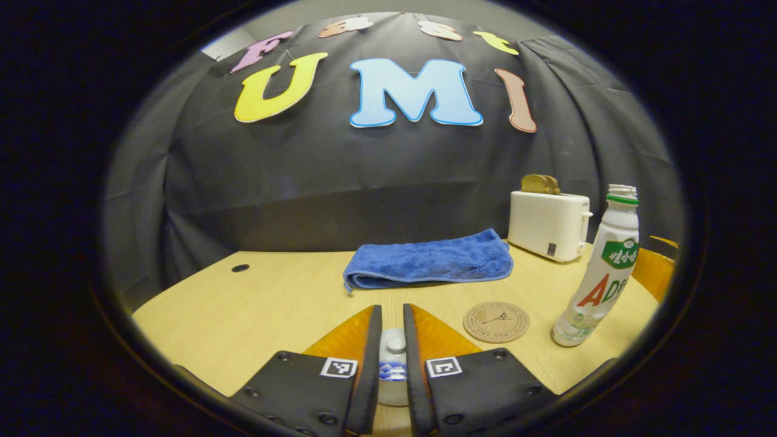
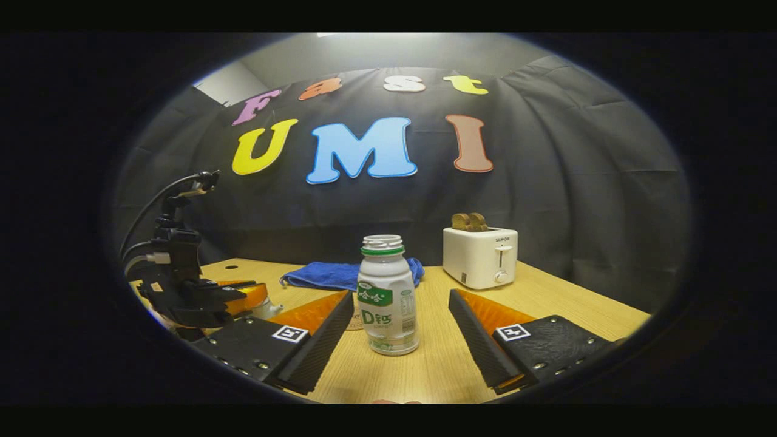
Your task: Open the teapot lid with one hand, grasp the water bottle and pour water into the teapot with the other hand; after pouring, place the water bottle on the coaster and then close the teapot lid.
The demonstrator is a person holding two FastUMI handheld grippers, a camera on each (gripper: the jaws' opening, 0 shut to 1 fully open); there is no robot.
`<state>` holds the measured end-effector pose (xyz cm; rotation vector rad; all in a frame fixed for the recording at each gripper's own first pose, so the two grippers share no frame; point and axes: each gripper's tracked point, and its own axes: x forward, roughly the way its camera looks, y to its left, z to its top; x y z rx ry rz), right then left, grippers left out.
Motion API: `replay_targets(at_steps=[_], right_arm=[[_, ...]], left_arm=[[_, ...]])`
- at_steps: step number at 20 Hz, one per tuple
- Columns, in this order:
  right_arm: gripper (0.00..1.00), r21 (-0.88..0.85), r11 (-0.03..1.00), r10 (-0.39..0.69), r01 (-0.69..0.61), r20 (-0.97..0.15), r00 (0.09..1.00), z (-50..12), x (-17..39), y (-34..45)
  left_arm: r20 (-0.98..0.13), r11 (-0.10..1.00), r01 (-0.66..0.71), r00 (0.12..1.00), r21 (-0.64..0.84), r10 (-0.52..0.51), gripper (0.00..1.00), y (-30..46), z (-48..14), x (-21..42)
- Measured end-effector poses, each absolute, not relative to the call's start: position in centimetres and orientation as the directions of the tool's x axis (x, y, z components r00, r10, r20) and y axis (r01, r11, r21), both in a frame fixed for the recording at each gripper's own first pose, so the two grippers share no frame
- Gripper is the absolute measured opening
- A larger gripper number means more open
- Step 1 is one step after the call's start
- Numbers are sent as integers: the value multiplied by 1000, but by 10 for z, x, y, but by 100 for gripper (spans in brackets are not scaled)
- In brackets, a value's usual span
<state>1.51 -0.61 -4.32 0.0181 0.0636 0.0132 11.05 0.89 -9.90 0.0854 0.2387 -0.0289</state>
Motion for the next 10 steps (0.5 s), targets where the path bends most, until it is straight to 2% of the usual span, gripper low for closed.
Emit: replay_targets(at_steps=[1,2,3,4,7,8,10], right_arm=[[96,18,1000,13,-12,-64,998,-44,15,-7],[96,18,1000,11,-10,-66,998,-44,15,-7],[96,18,1000,10,-9,-66,998,-45,15,-8],[96,19,1000,8,-7,-66,998,-44,15,-8],[96,18,1000,10,-9,-67,998,-46,16,-8],[96,18,1000,12,-11,-70,997,-47,16,-8],[96,20,1000,19,-18,-73,997,-48,16,-6]], left_arm=[[-240,995,41,971,95,-17,24,8,-98,111],[-241,994,41,970,103,-15,23,8,-98,111],[-240,994,42,971,106,-15,17,8,-97,111],[-241,993,46,970,109,-18,19,8,-98,111],[-235,994,56,972,94,-33,12,8,-94,112],[-227,995,54,973,82,-34,16,10,-92,110],[-204,997,52,978,65,-38,16,12,-81,108]])
